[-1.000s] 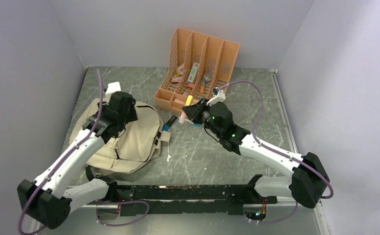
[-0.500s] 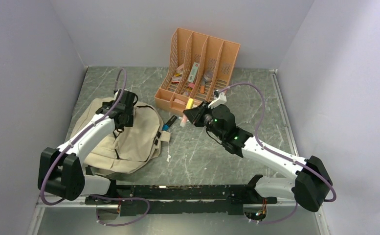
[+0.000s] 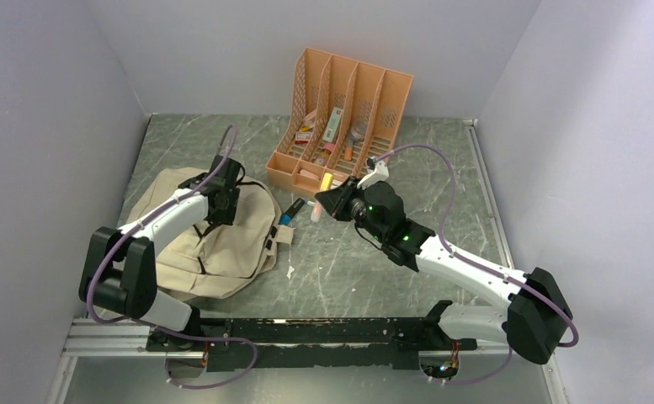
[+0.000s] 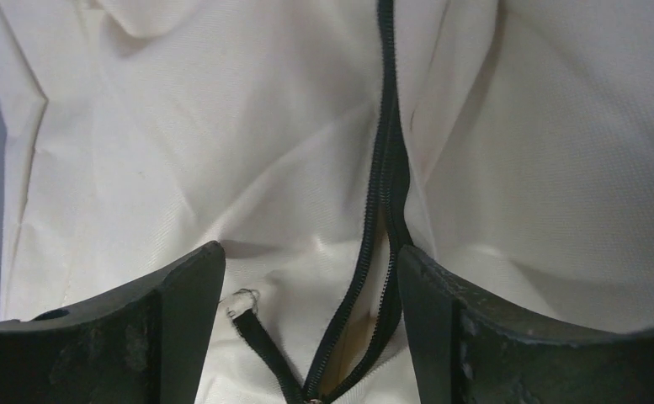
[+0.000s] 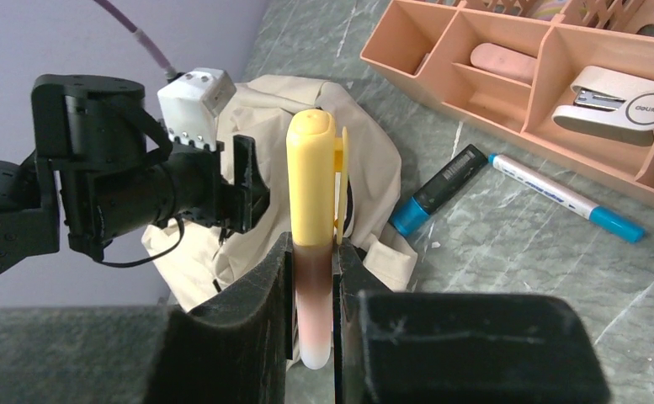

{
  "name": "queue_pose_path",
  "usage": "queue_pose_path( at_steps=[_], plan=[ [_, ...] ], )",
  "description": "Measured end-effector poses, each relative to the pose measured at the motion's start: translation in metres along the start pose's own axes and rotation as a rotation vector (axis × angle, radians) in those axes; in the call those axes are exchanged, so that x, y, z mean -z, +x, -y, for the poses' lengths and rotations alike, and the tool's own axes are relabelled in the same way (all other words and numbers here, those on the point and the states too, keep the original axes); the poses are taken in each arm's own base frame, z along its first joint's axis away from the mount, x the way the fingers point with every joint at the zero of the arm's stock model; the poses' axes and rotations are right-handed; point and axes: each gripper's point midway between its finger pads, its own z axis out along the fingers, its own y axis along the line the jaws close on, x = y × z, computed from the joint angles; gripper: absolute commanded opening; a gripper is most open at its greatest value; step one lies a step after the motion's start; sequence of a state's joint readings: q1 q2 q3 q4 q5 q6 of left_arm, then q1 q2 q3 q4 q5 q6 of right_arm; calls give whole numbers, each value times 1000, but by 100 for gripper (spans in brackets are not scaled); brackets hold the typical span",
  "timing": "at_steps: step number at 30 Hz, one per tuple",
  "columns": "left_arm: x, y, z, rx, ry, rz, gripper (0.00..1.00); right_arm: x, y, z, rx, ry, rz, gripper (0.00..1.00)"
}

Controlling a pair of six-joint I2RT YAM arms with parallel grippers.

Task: Pack the student bag
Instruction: Place the stationery in the student bag.

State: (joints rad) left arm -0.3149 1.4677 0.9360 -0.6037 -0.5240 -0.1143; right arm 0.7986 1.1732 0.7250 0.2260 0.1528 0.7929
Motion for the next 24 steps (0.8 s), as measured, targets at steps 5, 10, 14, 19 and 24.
queue_pose_path(
  at_steps=[5, 10, 14, 19, 24],
  plan=[
    [-5, 2, 5, -39, 19, -21, 74, 0, 1, -1, 0, -4, -5, 0],
    [-14, 3, 6, -70, -3, -47, 59, 0, 1, -1, 0, -5, -7, 0],
    [-22, 5, 8, -91, -17, -70, 45, 1, 3, 0, 2, -2, -13, 0],
    [-22, 4, 5, -92, -38, -68, 25, 1, 3, 1, 5, 0, -14, 0],
    [-12, -6, -2, -71, -47, -36, 8, 3, 1, -1, 4, -7, -10, 0]
  ],
)
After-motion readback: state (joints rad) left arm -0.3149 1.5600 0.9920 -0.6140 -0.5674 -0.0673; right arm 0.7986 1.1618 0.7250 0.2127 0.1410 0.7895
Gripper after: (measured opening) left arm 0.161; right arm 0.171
